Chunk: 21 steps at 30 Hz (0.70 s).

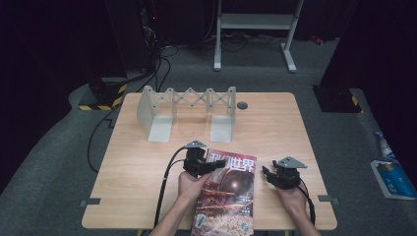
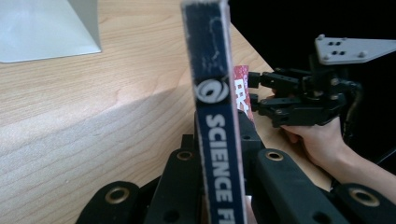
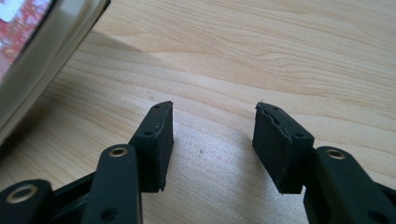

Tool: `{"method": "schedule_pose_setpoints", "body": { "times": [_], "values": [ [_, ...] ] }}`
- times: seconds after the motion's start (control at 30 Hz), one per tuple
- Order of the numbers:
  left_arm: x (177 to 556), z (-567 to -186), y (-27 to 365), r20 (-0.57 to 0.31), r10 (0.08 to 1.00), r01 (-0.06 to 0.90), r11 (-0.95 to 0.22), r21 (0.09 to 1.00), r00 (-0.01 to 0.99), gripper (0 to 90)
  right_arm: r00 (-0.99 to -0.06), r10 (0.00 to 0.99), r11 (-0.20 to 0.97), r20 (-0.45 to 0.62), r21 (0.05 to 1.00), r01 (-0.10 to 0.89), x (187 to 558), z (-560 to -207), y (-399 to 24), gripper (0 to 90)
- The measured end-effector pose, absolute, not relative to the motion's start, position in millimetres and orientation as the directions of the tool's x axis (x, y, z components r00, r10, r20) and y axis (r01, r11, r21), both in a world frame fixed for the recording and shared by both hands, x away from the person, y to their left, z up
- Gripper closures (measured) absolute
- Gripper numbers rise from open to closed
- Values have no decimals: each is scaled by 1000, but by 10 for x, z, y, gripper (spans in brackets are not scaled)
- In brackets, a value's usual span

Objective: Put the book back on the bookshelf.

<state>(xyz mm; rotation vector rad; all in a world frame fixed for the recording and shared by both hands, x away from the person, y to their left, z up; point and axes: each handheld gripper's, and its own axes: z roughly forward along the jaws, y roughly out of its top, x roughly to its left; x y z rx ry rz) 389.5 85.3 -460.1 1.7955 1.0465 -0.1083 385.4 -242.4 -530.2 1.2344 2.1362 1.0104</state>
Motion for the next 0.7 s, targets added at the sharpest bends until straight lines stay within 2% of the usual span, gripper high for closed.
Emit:
{"method": "schedule_pose_setpoints", "body": {
  "times": [0.2, 0.7],
  "values": [
    [3859, -4535, 844, -502, 588, 681, -118, 723, 634, 839, -480, 877, 303, -21, 800, 519, 3873, -5334, -2421, 438],
    [3809, -4332, 756, -477, 556, 649, -158, 744, 681, 839, -479, 878, 297, -19, 805, 513, 3862, -5345, -2415, 430]
  ]
}}
